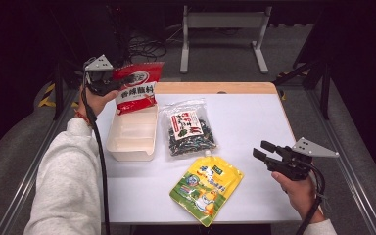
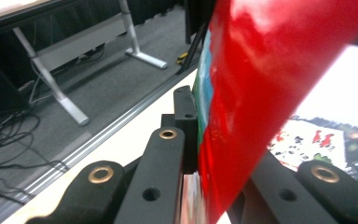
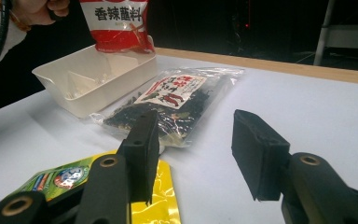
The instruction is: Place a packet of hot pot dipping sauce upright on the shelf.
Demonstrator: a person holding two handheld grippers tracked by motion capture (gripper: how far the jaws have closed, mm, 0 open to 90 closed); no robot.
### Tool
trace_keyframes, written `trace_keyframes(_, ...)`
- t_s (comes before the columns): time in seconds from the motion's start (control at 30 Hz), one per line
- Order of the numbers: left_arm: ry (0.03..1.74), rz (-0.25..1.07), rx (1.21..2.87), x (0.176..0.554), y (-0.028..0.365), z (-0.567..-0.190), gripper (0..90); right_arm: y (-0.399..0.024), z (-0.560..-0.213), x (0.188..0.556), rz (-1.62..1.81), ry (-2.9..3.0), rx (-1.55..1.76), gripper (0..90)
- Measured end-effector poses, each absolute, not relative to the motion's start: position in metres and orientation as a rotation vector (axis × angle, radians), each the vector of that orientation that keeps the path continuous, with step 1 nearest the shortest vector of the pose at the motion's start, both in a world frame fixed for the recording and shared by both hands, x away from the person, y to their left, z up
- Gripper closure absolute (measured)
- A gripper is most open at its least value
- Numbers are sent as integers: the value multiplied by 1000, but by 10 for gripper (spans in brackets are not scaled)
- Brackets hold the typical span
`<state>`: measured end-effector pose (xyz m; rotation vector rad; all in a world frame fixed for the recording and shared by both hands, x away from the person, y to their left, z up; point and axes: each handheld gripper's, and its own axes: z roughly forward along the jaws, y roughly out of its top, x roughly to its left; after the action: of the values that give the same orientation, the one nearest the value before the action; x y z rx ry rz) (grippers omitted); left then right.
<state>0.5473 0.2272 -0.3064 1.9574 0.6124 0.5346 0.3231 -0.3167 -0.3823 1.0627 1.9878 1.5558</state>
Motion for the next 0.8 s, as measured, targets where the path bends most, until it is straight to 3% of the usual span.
trace_keyframes(0.23,614,509,1953,555,222,-322,880,-322,-385,316,1549,1982,1083,495)
trace_keyframes(0.33,633,514,1998,554,220,-333,791,-322,-385,316,1552,1986,1082,483)
trace_keyframes(0.47,672,503,1976,549,229,-344,781,-320,-385,317,1554,2001,1071,477)
trace_keyframes(0.57,680,515,2059,545,232,-353,745,-318,-386,318,1555,2018,1072,470)
trace_keyframes(0.8,731,520,2176,541,236,-377,835,-314,-390,323,1554,2058,1064,459)
